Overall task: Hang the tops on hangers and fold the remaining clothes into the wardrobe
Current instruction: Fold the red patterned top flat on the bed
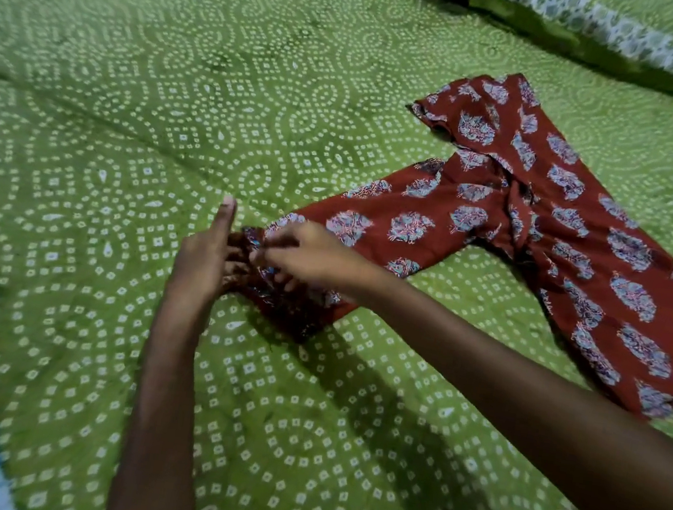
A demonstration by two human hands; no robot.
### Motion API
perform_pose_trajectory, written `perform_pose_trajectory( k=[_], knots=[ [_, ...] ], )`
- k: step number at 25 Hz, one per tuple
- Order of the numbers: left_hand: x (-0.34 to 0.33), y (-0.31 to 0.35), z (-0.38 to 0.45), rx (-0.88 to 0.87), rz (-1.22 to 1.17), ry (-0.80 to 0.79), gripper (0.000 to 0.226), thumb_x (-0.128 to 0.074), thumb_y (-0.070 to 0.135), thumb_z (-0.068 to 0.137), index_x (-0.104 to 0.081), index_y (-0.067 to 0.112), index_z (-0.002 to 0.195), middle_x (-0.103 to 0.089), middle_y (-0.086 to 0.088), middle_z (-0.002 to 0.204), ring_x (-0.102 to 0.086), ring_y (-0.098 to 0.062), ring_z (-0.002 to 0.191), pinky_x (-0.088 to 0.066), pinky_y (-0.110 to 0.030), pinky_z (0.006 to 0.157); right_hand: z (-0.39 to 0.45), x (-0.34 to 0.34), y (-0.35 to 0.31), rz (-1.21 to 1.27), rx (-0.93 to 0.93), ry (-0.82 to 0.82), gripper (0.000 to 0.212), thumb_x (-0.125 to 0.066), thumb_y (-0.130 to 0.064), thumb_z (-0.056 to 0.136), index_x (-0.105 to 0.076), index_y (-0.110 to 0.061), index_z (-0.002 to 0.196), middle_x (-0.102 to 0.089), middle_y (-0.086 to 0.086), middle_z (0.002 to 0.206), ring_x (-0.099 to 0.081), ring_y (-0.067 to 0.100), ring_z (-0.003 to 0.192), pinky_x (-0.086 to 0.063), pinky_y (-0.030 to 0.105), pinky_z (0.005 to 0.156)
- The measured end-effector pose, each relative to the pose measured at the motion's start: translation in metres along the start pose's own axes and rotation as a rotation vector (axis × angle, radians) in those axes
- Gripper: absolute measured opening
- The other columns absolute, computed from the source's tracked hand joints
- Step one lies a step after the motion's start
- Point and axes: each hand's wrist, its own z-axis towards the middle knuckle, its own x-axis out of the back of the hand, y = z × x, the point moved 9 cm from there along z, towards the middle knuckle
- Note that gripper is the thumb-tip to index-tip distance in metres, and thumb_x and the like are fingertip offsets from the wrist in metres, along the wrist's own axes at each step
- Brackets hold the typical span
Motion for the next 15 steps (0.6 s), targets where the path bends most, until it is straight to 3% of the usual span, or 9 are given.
perform_pose_trajectory(
  k=[2, 4, 7, 10, 12, 13, 15],
  knots=[
    [0.006, 0.003, -0.001, -0.042, 0.183, 0.077, 0.049, -0.058, 0.062, 0.078, -0.060, 0.014, 0.067, -0.066, -0.012, 0.072, -0.066, -0.029, 0.073, -0.055, -0.046, 0.078, -0.010, 0.002, 0.009, -0.243, 0.103, 0.040, 0.025, -0.070, -0.026, 0.082, -0.064, -0.010, 0.099, -0.063, 0.007, 0.092, -0.057, 0.017, 0.083, -0.047, 0.032, 0.076],
    [0.009, 0.012, -0.009, -0.127, 0.324, 0.197, 0.040, -0.068, 0.051, 0.074, -0.059, 0.012, 0.067, -0.069, -0.011, 0.078, -0.066, -0.028, 0.075, -0.056, -0.043, 0.075, -0.028, 0.009, 0.018, -0.459, 0.244, 0.120, 0.037, -0.074, -0.031, 0.076, -0.061, -0.011, 0.103, -0.053, 0.000, 0.096, -0.051, 0.014, 0.087, -0.043, 0.029, 0.077],
    [0.008, 0.022, -0.017, -0.185, 0.456, 0.255, 0.018, -0.069, 0.027, 0.078, -0.063, 0.010, 0.075, -0.069, -0.013, 0.083, -0.065, -0.026, 0.074, -0.054, -0.035, 0.069, -0.044, 0.011, 0.021, -0.488, 0.433, 0.196, 0.024, -0.066, -0.017, 0.075, -0.063, -0.005, 0.096, -0.057, 0.005, 0.090, -0.056, 0.020, 0.082, -0.049, 0.039, 0.074],
    [0.016, 0.016, -0.014, -0.132, 0.417, 0.231, 0.030, -0.070, 0.036, 0.067, -0.062, 0.007, 0.067, -0.067, -0.015, 0.073, -0.067, -0.030, 0.070, -0.057, -0.045, 0.065, -0.055, 0.018, 0.006, -0.465, 0.597, 0.315, 0.024, -0.052, -0.013, 0.072, -0.066, -0.003, 0.087, -0.064, 0.008, 0.081, -0.060, 0.024, 0.077, -0.051, 0.036, 0.069],
    [0.016, 0.014, -0.014, -0.116, 0.534, 0.202, 0.031, -0.073, 0.038, 0.066, -0.059, 0.010, 0.061, -0.066, -0.016, 0.072, -0.067, -0.031, 0.072, -0.056, -0.046, 0.067, -0.060, 0.008, 0.008, -0.601, 0.659, 0.203, 0.030, -0.047, -0.021, 0.070, -0.066, -0.005, 0.087, -0.062, 0.006, 0.083, -0.059, 0.025, 0.080, -0.050, 0.033, 0.067],
    [0.015, 0.015, -0.015, -0.133, 0.623, 0.199, 0.030, -0.073, 0.036, 0.069, -0.057, 0.012, 0.060, -0.066, -0.016, 0.074, -0.066, -0.032, 0.074, -0.055, -0.041, 0.068, -0.060, 0.000, 0.014, -0.628, 0.629, 0.066, 0.032, -0.048, -0.023, 0.070, -0.067, -0.006, 0.089, -0.062, 0.006, 0.085, -0.059, 0.024, 0.081, -0.050, 0.032, 0.069],
    [0.011, 0.022, -0.018, -0.201, 0.758, 0.225, 0.023, -0.070, 0.032, 0.073, -0.059, 0.012, 0.070, -0.066, -0.017, 0.085, -0.063, -0.032, 0.084, -0.048, -0.034, 0.071, -0.054, 0.009, 0.025, -0.448, 0.476, -0.119, 0.032, -0.055, -0.019, 0.070, -0.070, -0.004, 0.094, -0.066, 0.006, 0.091, -0.061, 0.020, 0.084, -0.049, 0.028, 0.074]
  ],
)
